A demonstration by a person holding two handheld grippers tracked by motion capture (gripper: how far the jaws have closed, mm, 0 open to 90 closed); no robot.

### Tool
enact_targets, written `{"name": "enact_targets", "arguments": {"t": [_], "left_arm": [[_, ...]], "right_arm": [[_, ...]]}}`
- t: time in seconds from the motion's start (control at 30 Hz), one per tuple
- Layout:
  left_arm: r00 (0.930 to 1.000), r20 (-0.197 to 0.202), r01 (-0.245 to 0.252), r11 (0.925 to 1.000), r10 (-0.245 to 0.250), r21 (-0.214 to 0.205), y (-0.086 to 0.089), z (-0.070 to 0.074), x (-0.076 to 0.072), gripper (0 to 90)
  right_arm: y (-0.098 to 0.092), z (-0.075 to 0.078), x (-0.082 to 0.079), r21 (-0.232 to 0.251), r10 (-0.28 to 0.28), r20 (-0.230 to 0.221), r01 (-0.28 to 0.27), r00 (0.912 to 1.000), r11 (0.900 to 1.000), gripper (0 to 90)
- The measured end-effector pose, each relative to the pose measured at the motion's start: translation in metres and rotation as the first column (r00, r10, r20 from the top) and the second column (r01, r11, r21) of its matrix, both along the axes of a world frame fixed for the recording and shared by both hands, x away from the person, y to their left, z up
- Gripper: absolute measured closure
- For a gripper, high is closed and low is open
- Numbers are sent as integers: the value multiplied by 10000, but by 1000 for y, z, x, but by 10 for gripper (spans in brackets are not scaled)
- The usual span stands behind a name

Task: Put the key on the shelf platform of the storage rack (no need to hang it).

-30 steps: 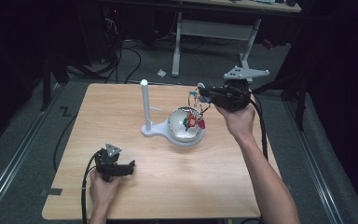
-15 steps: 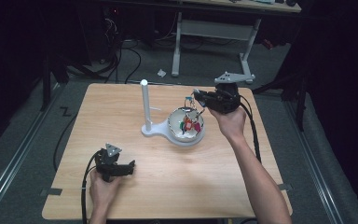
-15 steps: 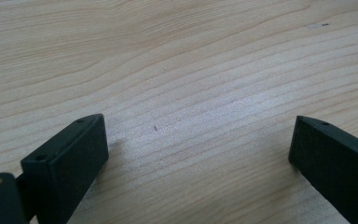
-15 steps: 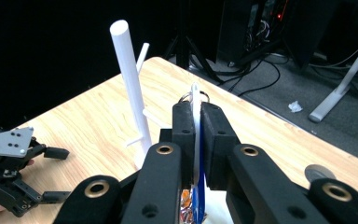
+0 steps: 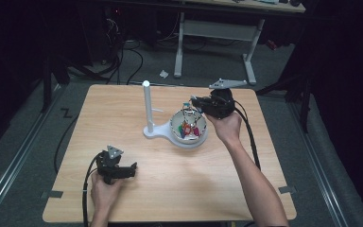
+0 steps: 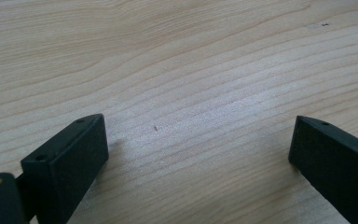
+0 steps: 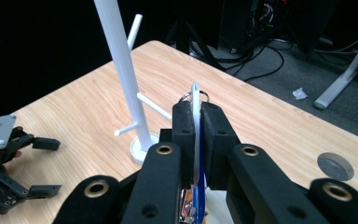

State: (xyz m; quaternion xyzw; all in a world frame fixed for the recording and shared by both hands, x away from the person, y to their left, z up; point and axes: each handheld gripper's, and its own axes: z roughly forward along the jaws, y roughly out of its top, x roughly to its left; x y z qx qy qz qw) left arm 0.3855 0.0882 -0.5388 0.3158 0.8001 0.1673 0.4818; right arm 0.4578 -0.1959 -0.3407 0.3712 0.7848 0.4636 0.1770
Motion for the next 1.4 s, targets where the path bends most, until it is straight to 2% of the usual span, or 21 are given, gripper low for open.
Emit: {"name": "enact_targets", "arguments": {"t": [0.43,0.6,1.2,1.4], "left_arm": [[10000,56,62,9999,-63,96,0,-1,0,50],[10000,55,61,9999,-61,92,0,0,0,51],[10000,49,50,10000,-51,51,0,0,0,51],[10000,19,3,10000,-3,10,0,0,0,51]], "right_arm": [[7,-31,8,-295,-13,-494,-2,9988,9996,854],[6,-38,10,-277,-32,-573,16,9984,9996,853],[3,-70,15,-659,-395,-1084,324,9933,9973,852],[7,-77,17,-1028,-472,-1115,357,9926,9941,851]]}}
